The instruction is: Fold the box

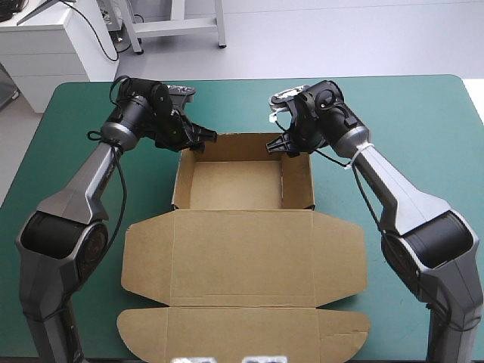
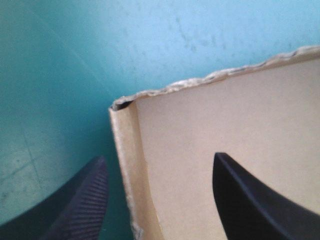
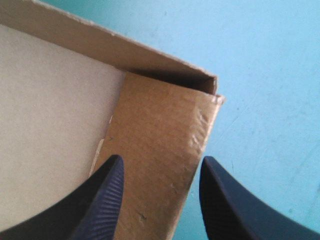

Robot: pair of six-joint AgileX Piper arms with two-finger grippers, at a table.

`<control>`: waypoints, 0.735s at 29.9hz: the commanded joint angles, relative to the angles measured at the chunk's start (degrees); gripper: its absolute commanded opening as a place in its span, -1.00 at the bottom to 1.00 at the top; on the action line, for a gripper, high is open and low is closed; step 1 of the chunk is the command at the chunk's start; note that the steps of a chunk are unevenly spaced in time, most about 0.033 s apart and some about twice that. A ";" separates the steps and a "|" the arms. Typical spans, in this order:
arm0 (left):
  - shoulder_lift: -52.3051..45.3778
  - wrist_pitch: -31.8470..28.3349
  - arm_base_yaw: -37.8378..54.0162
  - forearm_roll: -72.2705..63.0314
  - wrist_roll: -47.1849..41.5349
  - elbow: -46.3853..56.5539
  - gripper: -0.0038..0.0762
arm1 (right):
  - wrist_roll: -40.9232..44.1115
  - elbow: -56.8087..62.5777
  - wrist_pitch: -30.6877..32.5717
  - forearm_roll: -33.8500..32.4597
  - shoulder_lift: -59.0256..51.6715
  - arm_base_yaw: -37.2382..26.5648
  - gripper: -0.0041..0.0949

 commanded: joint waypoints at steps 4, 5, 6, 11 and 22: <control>-7.66 3.34 -0.35 2.81 0.92 -6.68 0.19 | -0.33 -2.85 0.54 -3.93 -7.39 0.00 -0.01; -8.81 3.34 -0.35 3.23 2.03 -7.03 0.19 | 0.10 -2.85 0.54 -3.94 -8.23 0.00 -0.01; -9.87 3.34 -0.35 3.69 2.52 -7.03 0.19 | 1.40 -2.85 0.54 -3.76 -8.93 0.00 -0.02; -17.00 3.44 -0.35 7.57 2.78 -7.03 -0.02 | 3.07 -2.37 0.66 -3.61 -11.12 -0.56 -0.02; -39.71 0.85 -0.35 1.83 12.36 12.41 -0.92 | 5.38 2.91 0.56 8.11 -10.67 -5.99 -0.02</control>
